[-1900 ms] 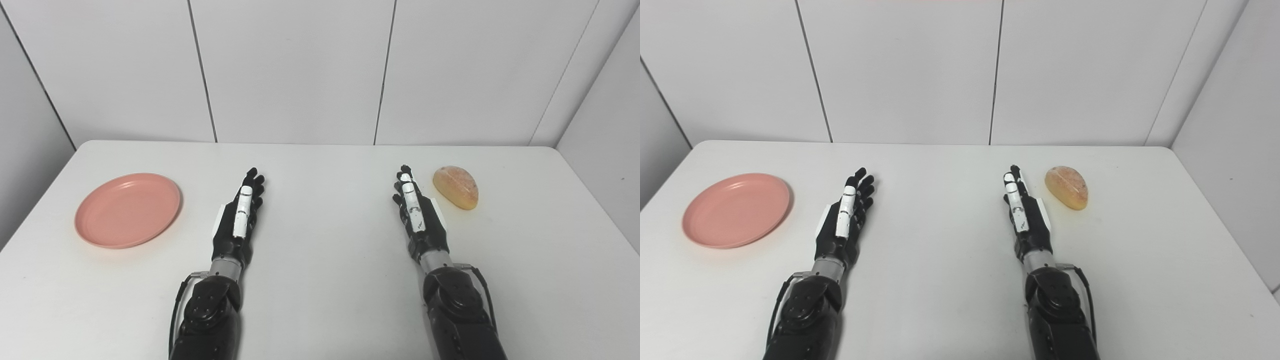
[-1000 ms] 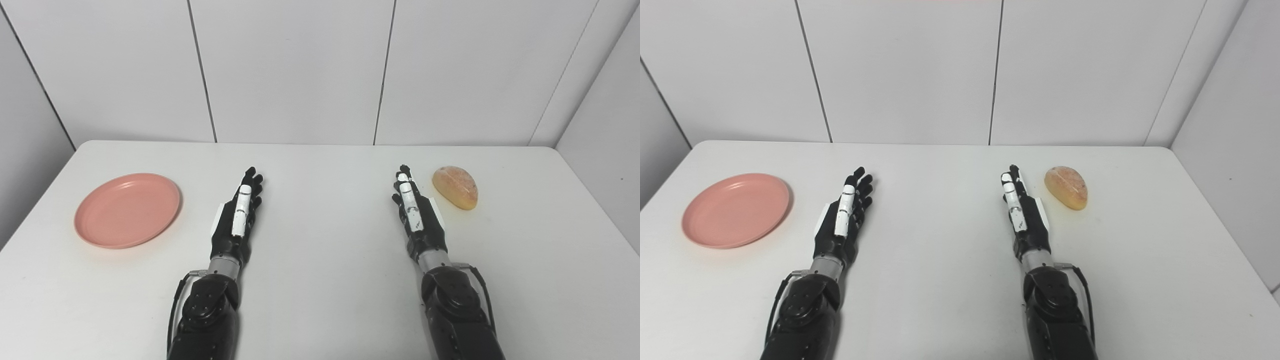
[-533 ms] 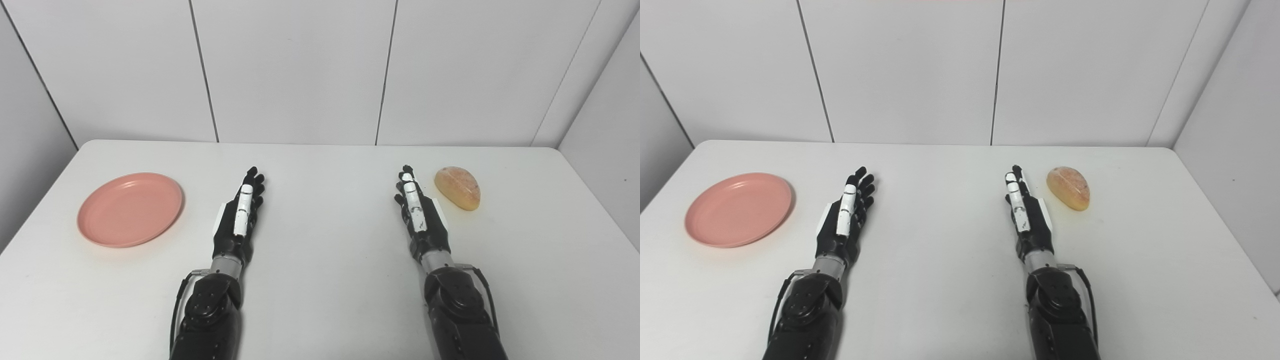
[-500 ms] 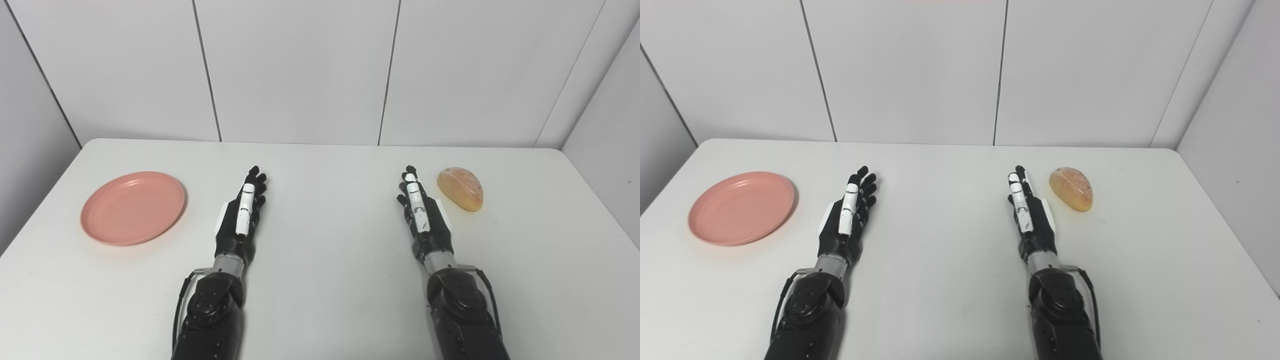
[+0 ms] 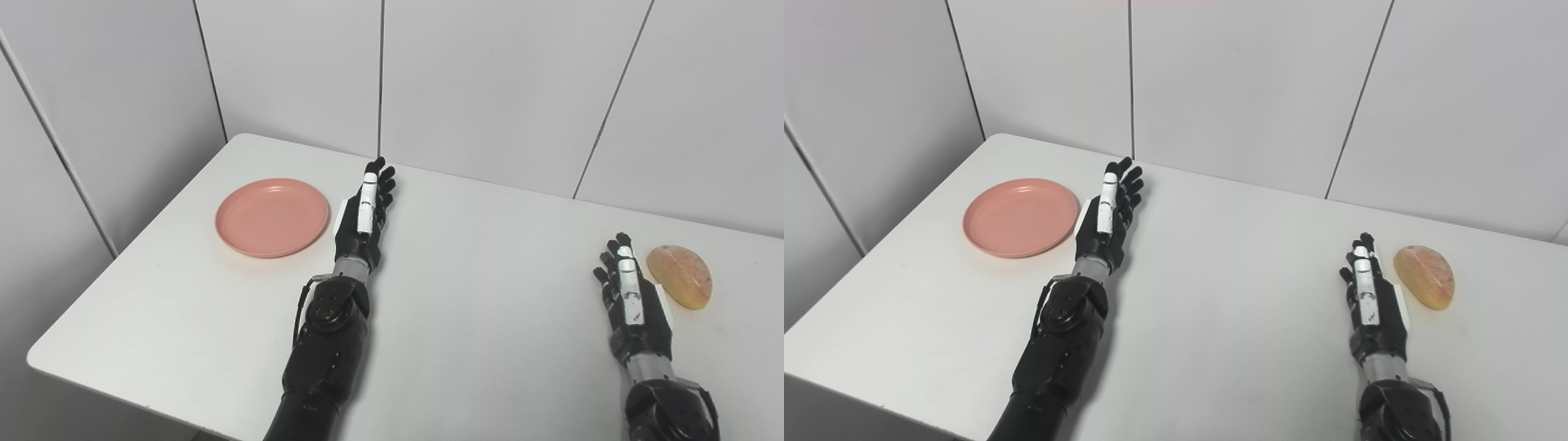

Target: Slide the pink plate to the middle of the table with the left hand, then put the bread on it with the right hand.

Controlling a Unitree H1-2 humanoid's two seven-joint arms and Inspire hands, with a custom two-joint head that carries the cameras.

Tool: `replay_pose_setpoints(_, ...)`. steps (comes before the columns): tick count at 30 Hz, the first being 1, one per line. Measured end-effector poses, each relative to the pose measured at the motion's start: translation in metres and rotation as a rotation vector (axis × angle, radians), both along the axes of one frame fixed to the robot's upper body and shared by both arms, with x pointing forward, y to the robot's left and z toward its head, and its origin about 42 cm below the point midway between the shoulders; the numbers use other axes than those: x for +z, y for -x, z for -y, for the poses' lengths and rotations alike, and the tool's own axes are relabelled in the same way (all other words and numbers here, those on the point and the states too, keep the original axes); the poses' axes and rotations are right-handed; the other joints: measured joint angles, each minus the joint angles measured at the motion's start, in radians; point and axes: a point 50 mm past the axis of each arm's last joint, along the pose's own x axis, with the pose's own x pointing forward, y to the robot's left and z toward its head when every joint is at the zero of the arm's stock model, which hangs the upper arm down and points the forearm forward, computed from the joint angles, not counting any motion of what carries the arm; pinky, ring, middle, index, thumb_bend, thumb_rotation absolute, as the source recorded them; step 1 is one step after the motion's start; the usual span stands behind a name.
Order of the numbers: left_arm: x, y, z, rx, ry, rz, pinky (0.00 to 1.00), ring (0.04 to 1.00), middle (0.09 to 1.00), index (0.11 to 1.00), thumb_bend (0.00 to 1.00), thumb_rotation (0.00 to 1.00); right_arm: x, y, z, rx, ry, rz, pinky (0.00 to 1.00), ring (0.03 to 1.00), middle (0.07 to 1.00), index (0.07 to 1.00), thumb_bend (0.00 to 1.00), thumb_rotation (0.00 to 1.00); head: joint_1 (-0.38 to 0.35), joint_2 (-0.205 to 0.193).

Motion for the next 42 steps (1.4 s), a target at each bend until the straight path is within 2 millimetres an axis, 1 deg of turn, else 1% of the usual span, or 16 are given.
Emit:
replay_pose_setpoints(2,0.001,-0.001,-0.006,0.029,0.034,0.001,0.90,0.878,0.866,0.853,0.62,1.00,0.000,-0.001,0.006,-0.004,0.002,0.000,1.00,1.000,1.000,1.000,0.68,0.91,0.015,-0.012)
replay_pose_setpoints(5,0.002,-0.001,-0.019,0.087,0.029,-0.008,0.84,0.836,0.821,0.805,0.64,1.00,0.001,-0.002,0.013,-0.011,0.001,0.003,1.00,1.000,1.000,1.000,0.66,0.87,0.023,-0.021)
replay_pose_setpoints(8,0.006,-0.002,-0.035,0.148,0.001,0.003,0.82,0.826,0.812,0.796,0.64,1.00,0.001,-0.002,0.017,-0.023,-0.001,0.004,1.00,1.000,1.000,1.000,0.67,0.87,0.025,-0.025)
replay_pose_setpoints(12,0.015,-0.003,-0.055,0.233,-0.050,0.035,0.79,0.784,0.768,0.751,0.66,1.00,0.001,-0.002,0.019,-0.024,0.003,0.004,1.00,1.000,1.000,1.000,0.68,0.89,0.034,-0.026)
replay_pose_setpoints(14,0.018,-0.004,-0.065,0.281,-0.064,0.054,0.78,0.766,0.749,0.728,0.68,1.00,0.001,-0.002,0.019,-0.023,0.006,0.005,1.00,1.000,1.000,1.000,0.68,0.90,0.037,-0.029)
replay_pose_setpoints(19,0.024,-0.002,-0.092,0.384,-0.076,0.082,0.76,0.742,0.724,0.708,0.69,1.00,0.001,-0.002,0.020,-0.023,0.008,0.005,1.00,1.000,1.000,1.000,0.67,0.91,0.051,-0.038)
replay_pose_setpoints(21,0.026,0.000,-0.101,0.431,-0.087,0.081,0.76,0.738,0.717,0.698,0.67,1.00,0.001,-0.002,0.020,-0.023,0.007,0.005,1.00,1.000,1.000,1.000,0.65,0.91,0.054,-0.040)
replay_pose_setpoints(25,0.031,0.003,-0.120,0.507,-0.123,0.089,0.76,0.735,0.714,0.696,0.66,1.00,0.001,-0.001,0.021,-0.019,0.006,0.006,1.00,1.000,1.000,1.000,0.64,0.92,0.061,-0.046)
replay_pose_setpoints(32,0.037,0.012,-0.145,0.619,-0.212,0.090,0.76,0.721,0.708,0.702,0.65,1.00,0.001,0.000,0.024,-0.014,0.004,0.011,1.00,1.000,1.000,1.000,0.62,0.90,0.064,-0.051)
replay_pose_setpoints(38,0.032,0.020,-0.173,0.692,-0.278,0.053,0.77,0.741,0.730,0.725,0.63,1.00,0.002,0.002,0.026,-0.019,0.001,0.015,1.00,1.000,1.000,1.000,0.63,0.89,0.064,-0.051)
replay_pose_setpoints(39,0.031,0.021,-0.177,0.701,-0.282,0.044,0.78,0.745,0.734,0.731,0.62,1.00,0.002,0.002,0.026,-0.020,-0.001,0.015,1.00,1.000,1.000,1.000,0.63,0.90,0.066,-0.051)
replay_pose_setpoints(42,0.027,0.023,-0.184,0.721,-0.285,0.026,0.78,0.749,0.739,0.736,0.61,1.00,0.002,0.003,0.027,-0.015,0.000,0.016,1.00,1.000,1.000,1.000,0.63,0.92,0.067,-0.051)
